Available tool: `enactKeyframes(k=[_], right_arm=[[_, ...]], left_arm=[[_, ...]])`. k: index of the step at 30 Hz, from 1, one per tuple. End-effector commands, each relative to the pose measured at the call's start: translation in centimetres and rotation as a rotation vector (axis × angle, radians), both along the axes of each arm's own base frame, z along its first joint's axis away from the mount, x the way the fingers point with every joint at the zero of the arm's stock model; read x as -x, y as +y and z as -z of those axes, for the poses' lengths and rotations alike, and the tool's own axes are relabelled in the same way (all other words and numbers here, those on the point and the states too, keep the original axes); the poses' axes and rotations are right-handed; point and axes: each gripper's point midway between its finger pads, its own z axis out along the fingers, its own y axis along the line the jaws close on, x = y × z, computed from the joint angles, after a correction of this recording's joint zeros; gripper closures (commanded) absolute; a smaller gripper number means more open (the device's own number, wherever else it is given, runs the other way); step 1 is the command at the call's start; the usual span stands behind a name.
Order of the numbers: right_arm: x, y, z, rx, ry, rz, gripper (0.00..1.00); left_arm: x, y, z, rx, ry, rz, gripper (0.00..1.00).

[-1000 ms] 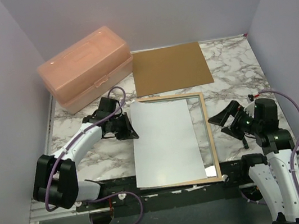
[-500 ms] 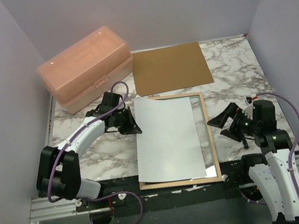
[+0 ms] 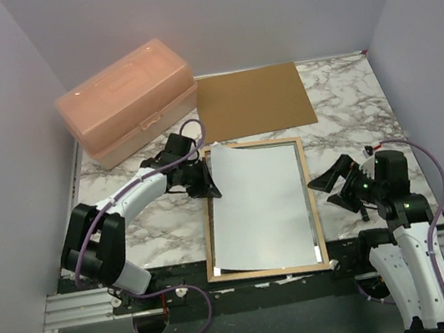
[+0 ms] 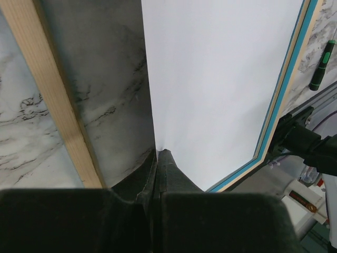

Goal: Put the photo into the frame
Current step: Turn over the photo from the photo frame.

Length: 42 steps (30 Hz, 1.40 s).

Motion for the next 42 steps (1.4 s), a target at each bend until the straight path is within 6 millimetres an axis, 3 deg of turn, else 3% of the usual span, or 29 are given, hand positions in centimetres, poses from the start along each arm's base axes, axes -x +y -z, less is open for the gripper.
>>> enactKeyframes(k=[1, 18, 35, 42], right_arm=[[0.3, 0.0, 0.7, 0.011, 0.01, -0.009, 0.0], [-0.2, 0.5, 1.2, -0.021, 0.014, -0.026, 0.0], [0.2, 0.4, 0.8, -0.013, 0.017, -0.021, 0.0], [0.2, 0.3, 0.6, 0.001, 0.015, -0.028, 0.0]], left_arm=[[-0.7, -1.1, -0.7, 0.0, -0.037, 0.002, 1.0], [0.3, -1.8, -0.1, -0.057, -0.03, 0.03, 0.99], [0.6, -0.9, -0.9, -0.105, -0.106, 0.002, 0.55], [1.0, -0.1, -1.4, -0.129, -0.127, -0.007, 0.52]])
